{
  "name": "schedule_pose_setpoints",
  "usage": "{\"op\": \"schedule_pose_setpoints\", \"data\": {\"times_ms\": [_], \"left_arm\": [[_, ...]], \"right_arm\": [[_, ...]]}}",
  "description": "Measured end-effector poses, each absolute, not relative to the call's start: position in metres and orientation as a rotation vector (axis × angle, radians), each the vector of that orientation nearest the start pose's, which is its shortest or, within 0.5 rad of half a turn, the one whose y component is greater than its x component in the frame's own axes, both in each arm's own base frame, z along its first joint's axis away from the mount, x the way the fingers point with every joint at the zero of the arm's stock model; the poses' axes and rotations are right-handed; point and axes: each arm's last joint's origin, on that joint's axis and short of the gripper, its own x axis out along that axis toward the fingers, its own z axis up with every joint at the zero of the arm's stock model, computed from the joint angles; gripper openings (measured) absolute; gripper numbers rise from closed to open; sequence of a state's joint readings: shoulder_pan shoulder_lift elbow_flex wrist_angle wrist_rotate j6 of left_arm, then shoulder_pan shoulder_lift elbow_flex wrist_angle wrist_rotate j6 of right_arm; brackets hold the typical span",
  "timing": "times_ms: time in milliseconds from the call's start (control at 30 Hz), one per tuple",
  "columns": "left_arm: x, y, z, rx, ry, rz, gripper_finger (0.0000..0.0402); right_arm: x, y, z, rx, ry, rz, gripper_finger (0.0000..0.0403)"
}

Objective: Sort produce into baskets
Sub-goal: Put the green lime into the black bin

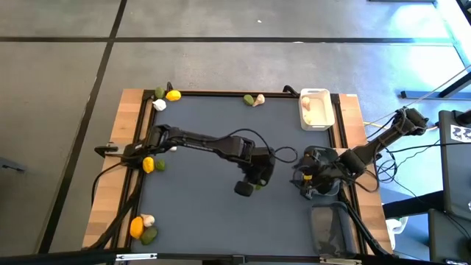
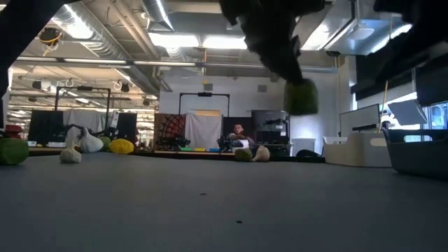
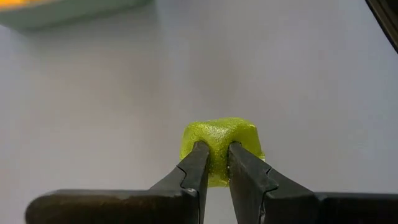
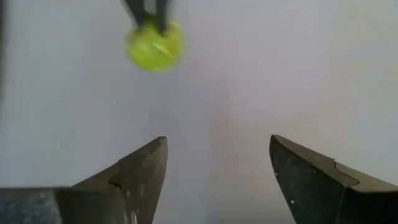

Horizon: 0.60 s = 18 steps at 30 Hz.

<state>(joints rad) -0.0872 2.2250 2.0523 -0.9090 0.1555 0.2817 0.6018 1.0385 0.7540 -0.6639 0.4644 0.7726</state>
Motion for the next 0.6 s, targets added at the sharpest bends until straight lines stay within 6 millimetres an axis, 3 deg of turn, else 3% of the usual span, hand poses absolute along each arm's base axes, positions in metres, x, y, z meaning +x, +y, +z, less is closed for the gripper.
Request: {"op": "schedule_pose_setpoints", "data": {"times_ms": [200, 400, 600], "left_arm": [[0.481, -0.046, 0.267, 0.254, 0.971, -0.277, 0.0048], [0.484, -0.049, 0.288, 0.311, 0.899, -0.158, 0.0048], [0.486, -0.059, 0.295, 0.337, 0.847, -0.125, 0.0048]], "right_arm": [[0.180, 0.108, 0.248, 0.238, 0.699, -0.108, 0.0280], [0.189, 0.114, 0.239, 0.223, 0.714, -0.112, 0.0280], [0.196, 0.117, 0.234, 0.206, 0.686, -0.154, 0.0280]]}}
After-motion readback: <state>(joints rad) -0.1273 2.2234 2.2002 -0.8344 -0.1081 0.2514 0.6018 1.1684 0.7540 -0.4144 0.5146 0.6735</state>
